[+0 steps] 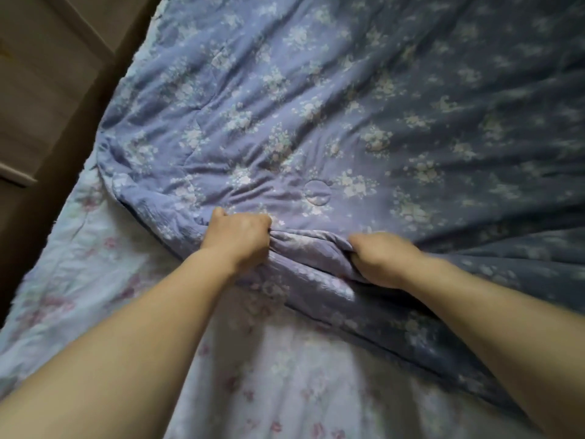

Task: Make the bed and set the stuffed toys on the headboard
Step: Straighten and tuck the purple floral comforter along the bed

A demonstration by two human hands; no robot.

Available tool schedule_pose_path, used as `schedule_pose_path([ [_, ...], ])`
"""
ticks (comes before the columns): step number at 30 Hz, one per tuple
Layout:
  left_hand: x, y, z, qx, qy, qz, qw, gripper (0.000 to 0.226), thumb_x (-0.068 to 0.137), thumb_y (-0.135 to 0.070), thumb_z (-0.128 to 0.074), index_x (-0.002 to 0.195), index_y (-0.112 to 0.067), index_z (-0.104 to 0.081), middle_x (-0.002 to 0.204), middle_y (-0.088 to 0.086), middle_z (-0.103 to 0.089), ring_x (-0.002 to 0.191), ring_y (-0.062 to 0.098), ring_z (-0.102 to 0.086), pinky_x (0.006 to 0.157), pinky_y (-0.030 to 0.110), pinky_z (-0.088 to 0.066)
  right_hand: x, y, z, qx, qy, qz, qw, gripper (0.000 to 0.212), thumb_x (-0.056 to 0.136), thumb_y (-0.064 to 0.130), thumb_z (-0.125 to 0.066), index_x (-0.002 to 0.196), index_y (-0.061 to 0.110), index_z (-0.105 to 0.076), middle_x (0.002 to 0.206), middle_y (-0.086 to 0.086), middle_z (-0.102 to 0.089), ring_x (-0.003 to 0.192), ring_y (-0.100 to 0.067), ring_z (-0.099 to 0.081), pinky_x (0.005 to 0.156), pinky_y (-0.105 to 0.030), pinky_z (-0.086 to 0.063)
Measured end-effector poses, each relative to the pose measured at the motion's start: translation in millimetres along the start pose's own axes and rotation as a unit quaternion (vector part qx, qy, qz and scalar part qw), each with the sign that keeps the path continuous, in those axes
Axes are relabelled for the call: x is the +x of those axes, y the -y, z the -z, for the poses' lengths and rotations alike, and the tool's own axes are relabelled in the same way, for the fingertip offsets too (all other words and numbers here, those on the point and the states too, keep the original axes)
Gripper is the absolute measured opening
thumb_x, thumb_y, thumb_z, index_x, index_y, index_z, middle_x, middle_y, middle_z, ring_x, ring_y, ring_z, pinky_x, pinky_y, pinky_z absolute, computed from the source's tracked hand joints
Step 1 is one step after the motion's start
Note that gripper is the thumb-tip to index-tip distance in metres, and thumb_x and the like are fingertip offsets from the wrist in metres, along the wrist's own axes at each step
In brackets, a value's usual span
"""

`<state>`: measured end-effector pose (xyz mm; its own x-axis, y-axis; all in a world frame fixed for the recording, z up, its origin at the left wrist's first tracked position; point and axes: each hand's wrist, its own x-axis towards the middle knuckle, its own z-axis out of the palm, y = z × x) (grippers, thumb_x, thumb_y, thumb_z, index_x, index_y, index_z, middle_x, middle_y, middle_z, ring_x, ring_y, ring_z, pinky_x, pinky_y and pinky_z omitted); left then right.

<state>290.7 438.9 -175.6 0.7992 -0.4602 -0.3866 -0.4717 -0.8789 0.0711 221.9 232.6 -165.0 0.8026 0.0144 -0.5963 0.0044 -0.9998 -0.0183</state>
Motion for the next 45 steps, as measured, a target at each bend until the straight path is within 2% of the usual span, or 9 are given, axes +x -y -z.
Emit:
schedule_pose_path([
  [7,-27.7,39.6,-3.9,0.028,-0.174,0.099,0.979,0.039,0.075,-0.026,-0.023,0.074,-0.013,-0.061,0.085,0.01,-0.068,0.089,0.03,-0.06,0.081,0.037,-0.025,21.4,31.6,5.1,0.129,0.004,0.096,0.987,0.024,0.097,0.03,-0.038,0.106,0.016,-0.055,0.123,-0.014,-0.059,0.108,-0.033,-0.055,0.082,-0.034,-0.041],
  [10,-34.7,14.6,-25.8,-0.103,-0.266,0.238,0.928,0.022,0.079,-0.018,-0.054,0.095,-0.013,-0.068,0.119,0.014,-0.056,0.116,0.033,-0.047,0.102,0.047,-0.021,33.8,17.6,-18.6,0.211,0.019,0.085,0.974,0.017,0.097,0.026,-0.041,0.098,0.018,-0.056,0.113,-0.011,-0.062,0.104,-0.028,-0.056,0.084,-0.033,-0.042],
  [16,-57.8,-57.2,-42.0,-0.489,-0.275,0.587,0.583,0.087,0.076,-0.029,-0.076,0.144,-0.014,-0.024,0.148,0.017,-0.024,0.133,0.033,-0.029,0.104,0.042,-0.03,45.6,-3.7,-59.8,0.487,-0.032,-0.039,0.872,0.028,0.095,0.027,-0.05,0.084,0.007,-0.065,0.072,-0.012,-0.061,0.066,-0.021,-0.053,0.062,-0.032,-0.041],
  [20,-50.9,-78.4,-67.4,-0.647,-0.236,0.538,0.486,0.066,0.075,-0.035,-0.076,0.126,-0.001,-0.05,0.126,0.016,-0.056,0.11,0.029,-0.057,0.093,0.037,-0.046,53.9,-9.1,-63.5,0.543,-0.032,-0.041,0.838,0.032,0.093,0.032,-0.055,0.085,0.004,-0.07,0.08,-0.012,-0.068,0.074,-0.023,-0.06,0.069,-0.032,-0.047],
  [23,-45.1,-95.0,-71.0,-0.733,-0.156,0.468,0.468,0.051,0.075,-0.034,-0.076,0.105,0.004,-0.061,0.105,0.017,-0.067,0.091,0.027,-0.066,0.082,0.038,-0.055,59.0,-9.8,-69.5,0.497,-0.063,-0.041,0.864,0.035,0.093,0.037,-0.053,0.085,0.007,-0.07,0.088,-0.015,-0.071,0.085,-0.029,-0.064,0.079,-0.038,-0.05],
  [29,-50.7,-125.5,-70.6,-0.736,-0.092,0.405,0.534,0.012,0.084,-0.014,-0.066,0.093,-0.006,-0.067,0.086,0.016,-0.068,0.07,0.023,-0.062,0.064,0.028,-0.05,61.8,-13.2,-76.0,0.484,-0.092,-0.012,0.87,0.04,0.092,0.042,-0.052,0.069,0.012,-0.063,0.079,-0.011,-0.069,0.079,-0.027,-0.062,0.075,-0.039,-0.05],
  [36,-71.0,-113.6,-70.2,-0.769,-0.212,0.431,0.423,0.017,0.09,-0.006,-0.05,0.105,-0.007,-0.057,0.085,0.017,-0.065,0.062,0.025,-0.063,0.054,0.04,-0.055,40.8,-10.8,-63.0,0.467,-0.056,0.083,0.879,0.014,0.088,0.028,-0.064,0.094,0.016,-0.063,0.092,-0.005,-0.064,0.088,-0.017,-0.057,0.074,-0.026,-0.039],
  [41,-91.4,-78.3,-69.4,-0.795,-0.247,0.413,0.369,0.029,0.086,-0.014,-0.06,0.11,0.0,-0.061,0.091,0.018,-0.068,0.059,0.023,-0.065,0.05,0.032,-0.055,-40.7,-9.4,-53.2,0.325,-0.348,0.243,0.845,0.047,0.079,0.054,-0.059,0.107,0.017,-0.066,0.102,0.002,-0.059,0.099,-0.017,-0.056,0.088,-0.033,-0.046],
  [45,-114.4,-54.1,-59.0,-0.805,-0.255,0.391,0.366,0.028,0.087,-0.022,-0.059,0.105,-0.001,-0.064,0.107,0.019,-0.067,0.081,0.03,-0.067,0.071,0.039,-0.055,-99.1,5.4,-71.3,0.127,-0.12,0.301,0.937,0.102,0.06,0.082,-0.054,0.143,0.025,-0.035,0.138,0.007,-0.041,0.126,-0.012,-0.04,0.108,-0.03,-0.034],
])
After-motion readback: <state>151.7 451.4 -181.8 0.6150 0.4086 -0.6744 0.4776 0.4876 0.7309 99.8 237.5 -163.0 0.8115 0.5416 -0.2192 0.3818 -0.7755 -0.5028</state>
